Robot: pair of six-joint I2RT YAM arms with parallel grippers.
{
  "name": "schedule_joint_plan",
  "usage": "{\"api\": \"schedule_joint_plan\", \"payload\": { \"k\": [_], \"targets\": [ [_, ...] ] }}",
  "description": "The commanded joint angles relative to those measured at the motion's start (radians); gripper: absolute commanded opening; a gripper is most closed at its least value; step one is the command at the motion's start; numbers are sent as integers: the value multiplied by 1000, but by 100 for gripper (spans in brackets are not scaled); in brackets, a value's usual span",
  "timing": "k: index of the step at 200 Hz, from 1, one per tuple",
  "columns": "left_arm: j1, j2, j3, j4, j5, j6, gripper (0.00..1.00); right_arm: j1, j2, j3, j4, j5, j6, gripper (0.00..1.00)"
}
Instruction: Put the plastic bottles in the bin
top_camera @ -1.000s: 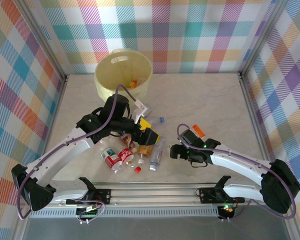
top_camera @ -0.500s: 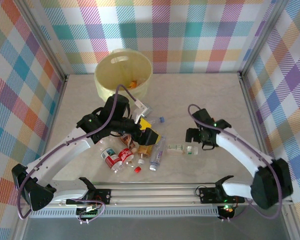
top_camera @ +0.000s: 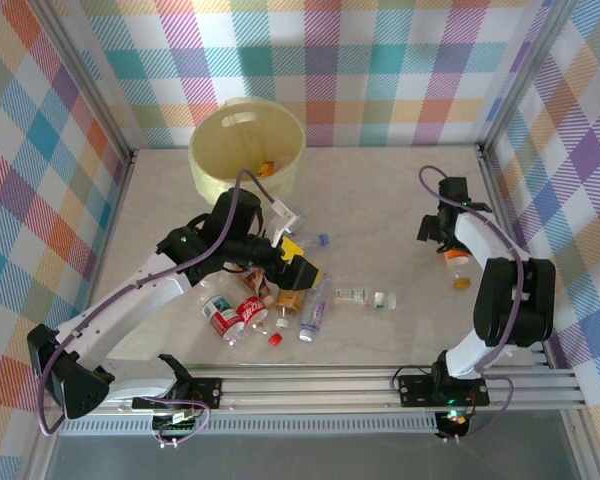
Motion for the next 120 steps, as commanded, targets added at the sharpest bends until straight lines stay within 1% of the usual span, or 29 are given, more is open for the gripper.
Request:
{"api": "schedule_joint_plan", "payload": {
  "k": [1,24,63,82,120],
  "targets": [
    [-7,19,-2,-9,10,3,100,-52,37,18,29,-2,-41,100],
    [-8,26,-1,-9,7,4,100,-83,46,5,49,-41,-43,100],
    [-8,30,0,-11,11,2,100,-96,87,-7,53,-49,-25,100],
    [-9,26,0,-10,9,2,100,-98,115,-9,53,-49,-14,93],
    [-8,18,-1,-6,7,-3,100,-97,130,-21,67,-71,-5,82]
  ]
}}
